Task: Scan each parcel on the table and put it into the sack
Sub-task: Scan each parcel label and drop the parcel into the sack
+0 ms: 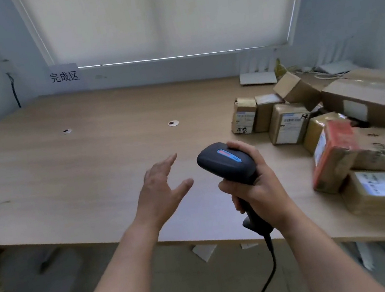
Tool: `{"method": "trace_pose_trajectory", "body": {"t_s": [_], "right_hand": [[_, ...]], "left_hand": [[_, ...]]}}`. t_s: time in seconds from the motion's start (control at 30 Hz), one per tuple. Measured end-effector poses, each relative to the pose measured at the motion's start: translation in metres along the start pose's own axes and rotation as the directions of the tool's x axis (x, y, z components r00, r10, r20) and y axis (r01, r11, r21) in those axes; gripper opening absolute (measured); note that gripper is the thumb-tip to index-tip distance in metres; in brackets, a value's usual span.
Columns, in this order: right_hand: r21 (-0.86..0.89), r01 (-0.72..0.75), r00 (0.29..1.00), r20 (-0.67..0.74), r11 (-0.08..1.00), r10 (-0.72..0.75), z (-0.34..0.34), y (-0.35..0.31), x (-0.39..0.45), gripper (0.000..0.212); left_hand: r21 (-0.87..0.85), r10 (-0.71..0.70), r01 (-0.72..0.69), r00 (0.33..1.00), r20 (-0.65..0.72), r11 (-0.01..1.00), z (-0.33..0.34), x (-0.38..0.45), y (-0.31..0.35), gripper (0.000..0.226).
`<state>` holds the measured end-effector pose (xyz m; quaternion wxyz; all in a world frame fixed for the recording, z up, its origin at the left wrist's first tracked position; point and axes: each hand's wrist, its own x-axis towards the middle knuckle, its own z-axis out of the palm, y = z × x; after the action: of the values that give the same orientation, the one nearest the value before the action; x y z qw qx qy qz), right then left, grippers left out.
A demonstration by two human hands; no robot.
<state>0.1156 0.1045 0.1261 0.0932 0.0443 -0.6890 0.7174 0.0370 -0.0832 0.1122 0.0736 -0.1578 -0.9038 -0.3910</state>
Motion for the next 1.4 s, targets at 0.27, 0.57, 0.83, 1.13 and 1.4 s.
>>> {"method": "trace_pose_trajectory", "body": {"t_s": [0.27,0.57,0.83,1.13,1.4], "right_hand": [[-0.035,0.052,0.987,-0.148,0.998,-0.057,-0.096,-0.001,-0.034,0.068],[-0.073,0.082,0.943,-0.316,0.994,-0.101,-0.169,-0.004,-0.063,0.067],[-0.117,0.087,0.875,-0.466,0.989,-0.132,-0.223,-0.002,-0.067,0.066],[-0.150,0.031,0.789,-0.603,0.988,-0.117,-0.264,0.001,-0.048,0.066],[-0.135,-0.009,0.774,-0.629,0.991,-0.079,-0.278,0.017,-0.038,0.066]], "left_hand": [[0.031,0.136,-0.142,0.978,0.156,0.989,0.081,0.004,0.071,0.069],[0.007,0.303,-0.317,0.913,0.273,0.948,0.145,0.032,0.134,0.074],[-0.065,0.386,-0.393,0.836,0.390,0.917,0.211,0.069,0.172,0.077],[0.045,0.249,-0.308,0.839,0.485,0.950,0.290,0.113,0.212,0.095],[0.161,0.084,-0.203,0.833,0.547,0.966,0.323,0.128,0.215,0.091]]}}
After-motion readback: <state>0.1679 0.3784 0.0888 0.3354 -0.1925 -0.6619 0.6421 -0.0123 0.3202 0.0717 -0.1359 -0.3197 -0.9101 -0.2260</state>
